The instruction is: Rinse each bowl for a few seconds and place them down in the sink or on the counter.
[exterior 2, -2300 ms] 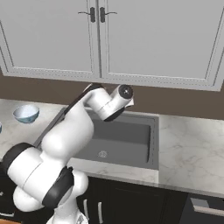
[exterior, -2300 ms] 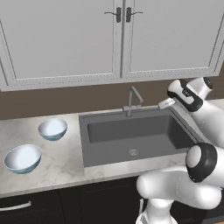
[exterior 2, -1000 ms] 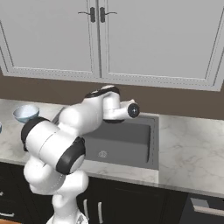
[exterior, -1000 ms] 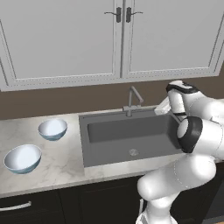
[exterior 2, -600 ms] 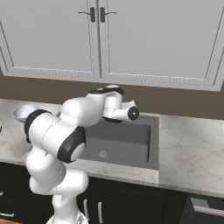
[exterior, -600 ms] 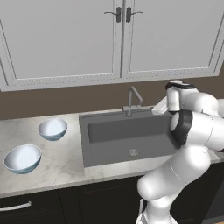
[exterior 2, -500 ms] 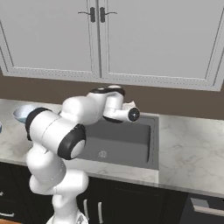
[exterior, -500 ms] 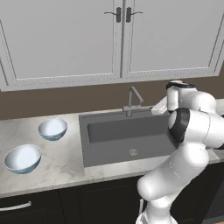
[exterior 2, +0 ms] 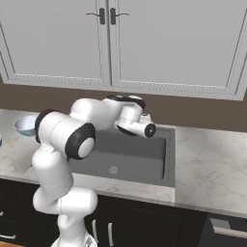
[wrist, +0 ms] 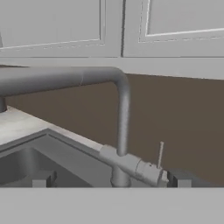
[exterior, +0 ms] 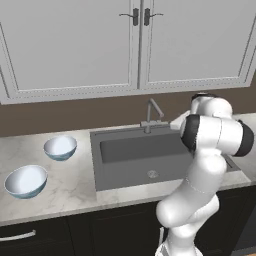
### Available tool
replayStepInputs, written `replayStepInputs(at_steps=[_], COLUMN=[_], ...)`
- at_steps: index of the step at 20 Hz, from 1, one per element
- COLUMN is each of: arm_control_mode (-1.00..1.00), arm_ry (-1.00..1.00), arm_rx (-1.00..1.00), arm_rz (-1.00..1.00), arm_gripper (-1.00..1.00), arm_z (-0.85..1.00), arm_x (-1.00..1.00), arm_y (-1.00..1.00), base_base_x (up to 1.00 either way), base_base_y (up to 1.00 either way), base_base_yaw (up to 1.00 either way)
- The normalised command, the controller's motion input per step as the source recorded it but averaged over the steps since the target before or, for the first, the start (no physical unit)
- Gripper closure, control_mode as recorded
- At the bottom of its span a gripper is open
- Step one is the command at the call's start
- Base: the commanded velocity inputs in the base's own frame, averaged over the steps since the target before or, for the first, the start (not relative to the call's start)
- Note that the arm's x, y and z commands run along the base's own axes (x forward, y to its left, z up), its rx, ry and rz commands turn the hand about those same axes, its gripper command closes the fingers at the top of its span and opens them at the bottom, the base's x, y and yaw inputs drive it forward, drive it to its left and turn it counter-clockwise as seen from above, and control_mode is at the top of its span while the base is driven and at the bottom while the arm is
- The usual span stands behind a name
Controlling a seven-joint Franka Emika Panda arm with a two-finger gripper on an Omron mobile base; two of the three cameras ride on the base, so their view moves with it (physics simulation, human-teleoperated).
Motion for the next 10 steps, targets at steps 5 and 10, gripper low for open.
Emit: replayStepInputs(at_steps=[5,10], arm_control_mode=[-1.00,-1.00], arm_ry=[-0.02,-0.09], arm_rx=[0.03,0.00], arm_rz=[0.00,0.00], arm_gripper=[-1.00,-1.00], arm_z=[-0.09,-0.16], arm_x=[0.33,0.29], arm_y=[0.00,0.17], base_base_x=[0.00,0.00], base_base_y=[0.00,0.00], base_base_yaw=[0.00,0.00])
